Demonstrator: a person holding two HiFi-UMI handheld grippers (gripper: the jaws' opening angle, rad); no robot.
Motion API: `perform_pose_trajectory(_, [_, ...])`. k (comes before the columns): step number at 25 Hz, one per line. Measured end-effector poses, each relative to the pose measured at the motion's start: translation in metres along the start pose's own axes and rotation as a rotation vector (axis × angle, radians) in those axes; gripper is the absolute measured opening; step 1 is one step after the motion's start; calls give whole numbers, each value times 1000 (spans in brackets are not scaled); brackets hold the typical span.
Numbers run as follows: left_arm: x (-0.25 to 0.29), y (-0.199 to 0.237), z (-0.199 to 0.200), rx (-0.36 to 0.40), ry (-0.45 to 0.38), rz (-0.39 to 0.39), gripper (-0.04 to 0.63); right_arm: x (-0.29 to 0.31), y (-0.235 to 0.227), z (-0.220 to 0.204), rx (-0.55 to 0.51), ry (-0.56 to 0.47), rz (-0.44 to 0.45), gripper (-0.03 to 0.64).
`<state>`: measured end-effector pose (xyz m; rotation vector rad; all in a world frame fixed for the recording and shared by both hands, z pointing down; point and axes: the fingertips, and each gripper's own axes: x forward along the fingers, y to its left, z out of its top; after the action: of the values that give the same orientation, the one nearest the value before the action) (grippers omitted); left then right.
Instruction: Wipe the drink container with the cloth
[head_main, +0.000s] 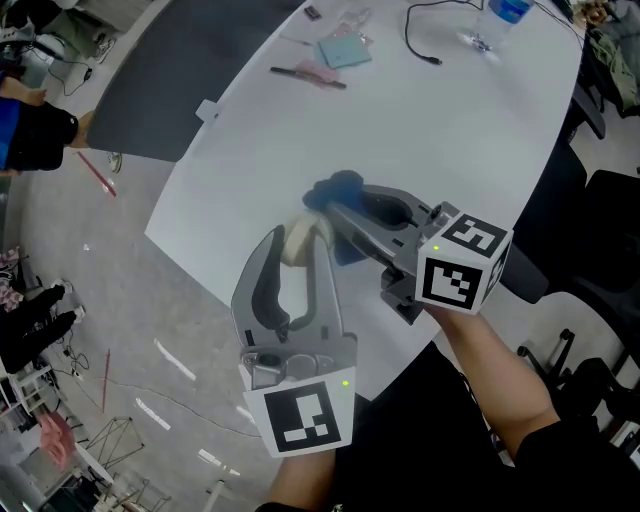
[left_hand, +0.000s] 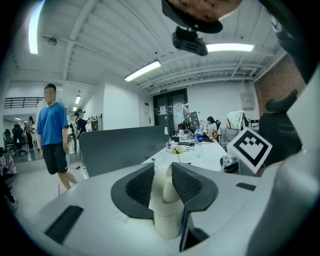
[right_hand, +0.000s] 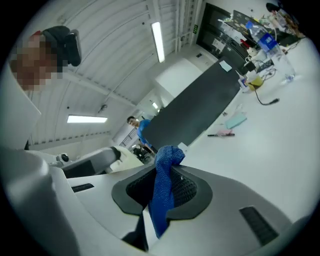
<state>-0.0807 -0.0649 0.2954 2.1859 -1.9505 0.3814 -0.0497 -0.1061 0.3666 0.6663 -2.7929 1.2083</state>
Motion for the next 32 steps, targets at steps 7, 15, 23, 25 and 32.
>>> perform_pose_trajectory(7, [-2, -2, -1, -14, -9, -33, 66, 0, -48, -63, 83, 146, -149, 57])
perform_pose_trajectory(15, [-6, -4, 0, 19, -18, -22, 142, -4, -53, -67, 28, 160, -209, 57])
perform_pose_trajectory(23, [0, -1, -46, -21, 54, 63, 296, -5, -50, -62, 13, 146, -198, 57])
perform_pose_trajectory(25, [8, 1, -42, -13, 36, 75, 296, -6, -50, -62, 7, 148, -196, 57])
perform_pose_trajectory(32, [16, -3, -40, -14, 28, -55, 282, -11, -48, -53, -8, 134, -187, 57])
